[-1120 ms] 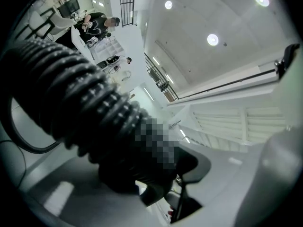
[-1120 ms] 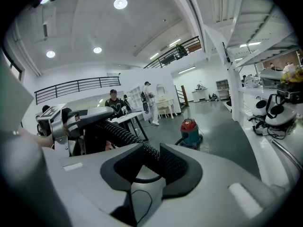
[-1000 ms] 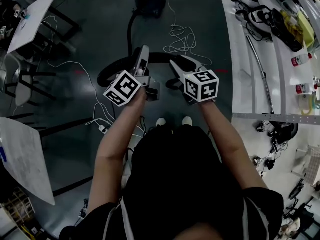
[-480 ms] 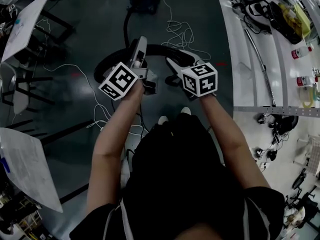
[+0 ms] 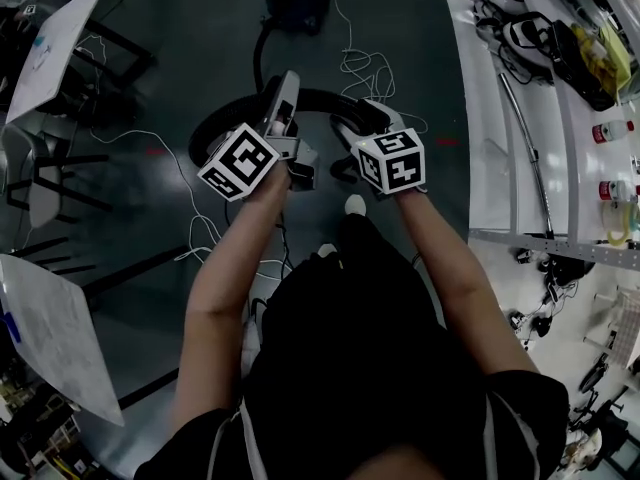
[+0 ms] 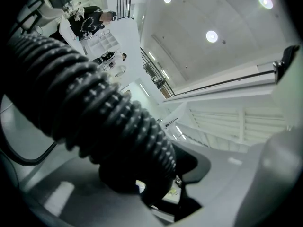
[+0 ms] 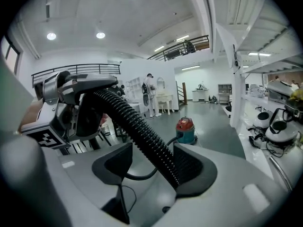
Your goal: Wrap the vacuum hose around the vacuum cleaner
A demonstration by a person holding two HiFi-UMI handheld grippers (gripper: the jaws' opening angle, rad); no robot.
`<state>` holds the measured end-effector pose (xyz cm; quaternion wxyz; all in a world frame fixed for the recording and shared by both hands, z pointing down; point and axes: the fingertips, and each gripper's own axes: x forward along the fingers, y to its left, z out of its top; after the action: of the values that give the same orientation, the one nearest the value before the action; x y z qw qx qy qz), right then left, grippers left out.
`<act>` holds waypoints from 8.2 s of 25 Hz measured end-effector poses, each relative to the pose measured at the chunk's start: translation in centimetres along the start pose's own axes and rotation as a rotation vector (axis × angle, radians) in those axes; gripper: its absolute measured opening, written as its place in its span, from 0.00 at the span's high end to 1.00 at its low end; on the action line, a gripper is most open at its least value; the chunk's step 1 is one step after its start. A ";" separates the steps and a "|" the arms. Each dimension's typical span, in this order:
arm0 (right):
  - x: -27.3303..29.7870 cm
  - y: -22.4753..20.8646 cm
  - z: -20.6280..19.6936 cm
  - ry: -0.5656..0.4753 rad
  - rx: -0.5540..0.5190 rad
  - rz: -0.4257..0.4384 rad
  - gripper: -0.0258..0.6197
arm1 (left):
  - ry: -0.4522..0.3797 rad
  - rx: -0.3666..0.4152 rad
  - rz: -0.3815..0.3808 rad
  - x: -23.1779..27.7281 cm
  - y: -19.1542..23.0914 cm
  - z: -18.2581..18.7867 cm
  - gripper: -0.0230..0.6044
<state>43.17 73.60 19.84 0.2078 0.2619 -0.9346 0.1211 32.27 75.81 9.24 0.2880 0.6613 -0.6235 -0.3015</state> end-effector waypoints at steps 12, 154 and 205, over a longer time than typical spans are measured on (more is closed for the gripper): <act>5.6 -6.6 4.5 0.011 -0.151 0.022 0.57 | 0.005 -0.014 0.008 8.6 -0.5 0.3 0.69; 48.9 -33.0 35.8 0.057 -0.234 -0.052 0.64 | 0.282 0.922 0.231 44.3 24.4 22.3 0.52; 59.0 -40.6 37.1 0.203 0.059 -0.303 0.66 | 0.250 0.930 0.224 60.7 36.8 34.0 0.67</act>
<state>7.24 1.40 18.42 0.3092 0.3922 -0.8547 0.1417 -14.98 12.97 12.58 0.0658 0.6799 -0.7199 0.1232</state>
